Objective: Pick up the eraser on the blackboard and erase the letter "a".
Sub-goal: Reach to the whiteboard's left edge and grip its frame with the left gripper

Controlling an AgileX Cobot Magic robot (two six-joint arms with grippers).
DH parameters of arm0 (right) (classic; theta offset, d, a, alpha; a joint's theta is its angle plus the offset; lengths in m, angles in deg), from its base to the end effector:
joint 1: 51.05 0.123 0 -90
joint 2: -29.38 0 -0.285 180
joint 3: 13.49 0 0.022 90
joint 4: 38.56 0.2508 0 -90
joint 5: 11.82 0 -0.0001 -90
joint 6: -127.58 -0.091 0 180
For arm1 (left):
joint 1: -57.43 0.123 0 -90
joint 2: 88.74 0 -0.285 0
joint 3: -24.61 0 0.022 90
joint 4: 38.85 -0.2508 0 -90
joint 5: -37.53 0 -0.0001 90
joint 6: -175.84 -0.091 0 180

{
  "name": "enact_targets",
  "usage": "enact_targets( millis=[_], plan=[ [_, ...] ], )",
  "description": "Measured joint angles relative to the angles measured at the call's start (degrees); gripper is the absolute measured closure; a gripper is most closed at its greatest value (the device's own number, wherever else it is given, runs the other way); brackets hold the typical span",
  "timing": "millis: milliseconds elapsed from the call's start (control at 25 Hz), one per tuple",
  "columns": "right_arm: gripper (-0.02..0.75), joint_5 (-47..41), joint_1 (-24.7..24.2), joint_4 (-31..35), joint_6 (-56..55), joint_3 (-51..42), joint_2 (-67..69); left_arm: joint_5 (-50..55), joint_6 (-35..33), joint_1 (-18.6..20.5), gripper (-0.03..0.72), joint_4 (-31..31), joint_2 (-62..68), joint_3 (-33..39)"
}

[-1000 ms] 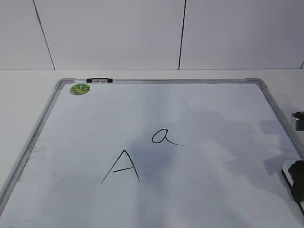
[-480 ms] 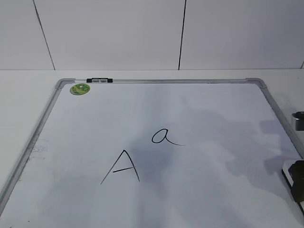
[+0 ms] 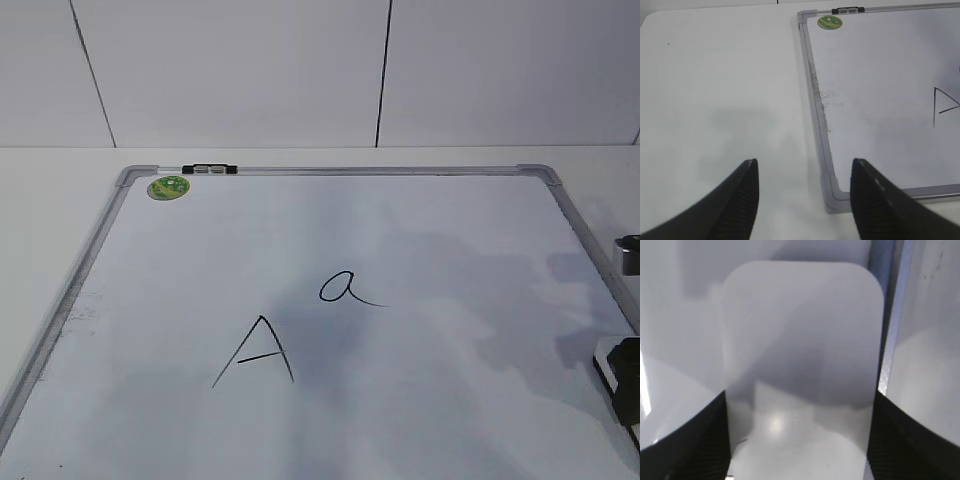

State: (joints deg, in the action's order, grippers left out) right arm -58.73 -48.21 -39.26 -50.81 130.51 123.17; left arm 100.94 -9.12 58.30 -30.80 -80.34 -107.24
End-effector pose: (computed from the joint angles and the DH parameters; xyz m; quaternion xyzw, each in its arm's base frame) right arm 0.2305 0.0106 0.1729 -0.0428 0.9987 -0.0043 0.0288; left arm -0.0063 -0.0115 0.2764 0.0350 0.8630 -0.0446 0.5020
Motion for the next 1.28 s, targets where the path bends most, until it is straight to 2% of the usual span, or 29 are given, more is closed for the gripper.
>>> enact_targets(
  millis=[720,960,1280],
  plan=[
    [0.176,0.87,0.0,0.7,0.0,0.0,-0.14,0.0,0.0,0.0,0.255,0.0,0.0,0.0],
    [0.176,3.14,0.0,0.7,0.0,-0.1,-5.27,0.0,0.0,0.0,0.255,0.0,0.0,0.0],
    [0.176,-2.21,0.0,0.7,0.0,-0.1,-13.22,0.0,0.0,0.0,0.255,0.0,0.0,0.0]
  ],
)
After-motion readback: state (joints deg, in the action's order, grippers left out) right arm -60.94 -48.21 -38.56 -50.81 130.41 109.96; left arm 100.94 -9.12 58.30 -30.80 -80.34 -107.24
